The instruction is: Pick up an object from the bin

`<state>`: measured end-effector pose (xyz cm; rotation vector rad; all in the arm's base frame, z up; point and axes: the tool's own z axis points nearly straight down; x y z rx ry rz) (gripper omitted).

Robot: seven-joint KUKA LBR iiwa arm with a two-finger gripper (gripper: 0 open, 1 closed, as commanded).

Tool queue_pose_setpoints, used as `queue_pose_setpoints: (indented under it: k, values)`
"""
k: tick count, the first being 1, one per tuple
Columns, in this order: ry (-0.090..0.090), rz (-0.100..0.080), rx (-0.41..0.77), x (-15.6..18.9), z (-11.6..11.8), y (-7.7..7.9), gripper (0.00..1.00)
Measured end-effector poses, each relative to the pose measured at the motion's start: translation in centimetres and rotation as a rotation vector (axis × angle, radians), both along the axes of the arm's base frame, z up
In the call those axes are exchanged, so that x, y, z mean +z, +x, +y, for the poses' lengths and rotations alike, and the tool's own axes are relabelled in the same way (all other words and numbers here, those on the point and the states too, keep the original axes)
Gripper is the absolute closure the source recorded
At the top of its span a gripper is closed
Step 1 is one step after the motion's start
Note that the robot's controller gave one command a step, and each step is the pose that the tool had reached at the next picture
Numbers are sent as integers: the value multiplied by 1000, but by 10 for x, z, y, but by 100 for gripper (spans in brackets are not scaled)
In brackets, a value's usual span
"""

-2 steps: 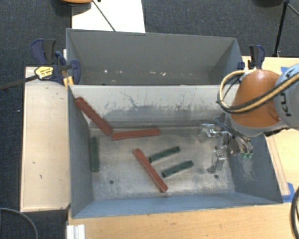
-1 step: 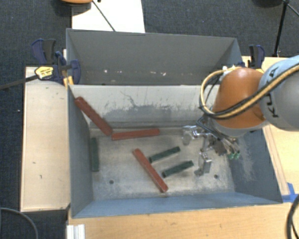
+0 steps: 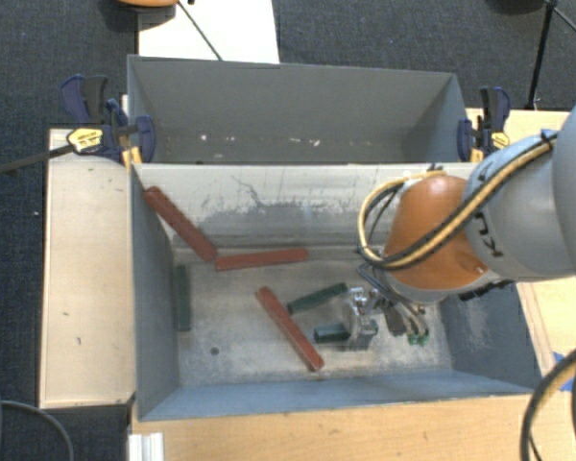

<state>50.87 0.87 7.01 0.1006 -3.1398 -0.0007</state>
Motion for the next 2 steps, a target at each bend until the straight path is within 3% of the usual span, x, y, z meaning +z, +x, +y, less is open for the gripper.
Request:
queue_pose_setpoints:
  k: [1,2]
  values:
    - [0,0,2,0,0,0,100]
    - [0,-7,27,164,10,12,100]
